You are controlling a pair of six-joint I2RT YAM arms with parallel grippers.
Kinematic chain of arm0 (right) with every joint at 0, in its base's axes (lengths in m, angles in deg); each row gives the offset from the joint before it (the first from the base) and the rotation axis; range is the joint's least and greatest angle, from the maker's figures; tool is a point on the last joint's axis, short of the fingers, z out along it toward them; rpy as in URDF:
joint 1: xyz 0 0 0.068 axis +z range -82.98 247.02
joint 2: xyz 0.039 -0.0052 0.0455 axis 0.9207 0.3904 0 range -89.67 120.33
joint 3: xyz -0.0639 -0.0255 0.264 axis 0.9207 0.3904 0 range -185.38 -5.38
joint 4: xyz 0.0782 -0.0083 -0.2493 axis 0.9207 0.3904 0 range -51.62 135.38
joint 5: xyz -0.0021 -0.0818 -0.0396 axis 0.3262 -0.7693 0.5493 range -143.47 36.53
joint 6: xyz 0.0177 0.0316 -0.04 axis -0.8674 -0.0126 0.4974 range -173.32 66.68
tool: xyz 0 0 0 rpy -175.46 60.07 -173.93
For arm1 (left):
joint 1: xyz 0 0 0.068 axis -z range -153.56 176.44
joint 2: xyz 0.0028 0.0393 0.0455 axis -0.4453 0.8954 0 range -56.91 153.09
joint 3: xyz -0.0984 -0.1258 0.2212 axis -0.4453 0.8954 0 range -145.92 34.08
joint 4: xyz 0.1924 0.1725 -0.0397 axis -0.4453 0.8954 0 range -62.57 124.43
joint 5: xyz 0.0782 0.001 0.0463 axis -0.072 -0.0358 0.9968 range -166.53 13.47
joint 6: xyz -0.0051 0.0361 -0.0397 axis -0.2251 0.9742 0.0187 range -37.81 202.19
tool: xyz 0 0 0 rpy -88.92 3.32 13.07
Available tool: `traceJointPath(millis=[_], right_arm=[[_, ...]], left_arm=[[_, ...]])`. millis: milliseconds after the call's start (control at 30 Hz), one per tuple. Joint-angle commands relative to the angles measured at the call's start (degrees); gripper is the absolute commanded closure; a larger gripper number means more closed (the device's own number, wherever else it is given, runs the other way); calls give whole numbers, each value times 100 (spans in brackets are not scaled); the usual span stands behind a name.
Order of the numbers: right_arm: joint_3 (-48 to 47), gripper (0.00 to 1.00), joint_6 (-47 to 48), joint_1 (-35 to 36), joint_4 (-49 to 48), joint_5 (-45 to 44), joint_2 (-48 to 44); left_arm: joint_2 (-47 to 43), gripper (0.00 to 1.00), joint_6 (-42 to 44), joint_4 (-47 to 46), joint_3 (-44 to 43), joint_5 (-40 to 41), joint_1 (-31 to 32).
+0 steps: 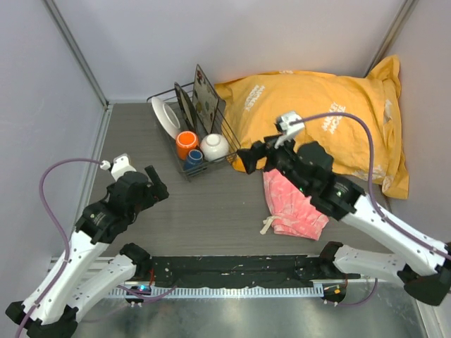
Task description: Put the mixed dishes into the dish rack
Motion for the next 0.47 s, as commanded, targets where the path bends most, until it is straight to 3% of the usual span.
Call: traceJointPath(millis=[0,167,433], right_arm=[[1479,0,-1168,6,-1359,-702,-1008],[2771,0,-1705,6,-1520,-1273,-2124],[3240,0,-1776,-3,-984,-2179,-2706]], left_arm=[[267,0,175,62,-92,268,-28],[153,0,193,-158,93,198,-28],[-14,0,132,-159,312,294,-28]])
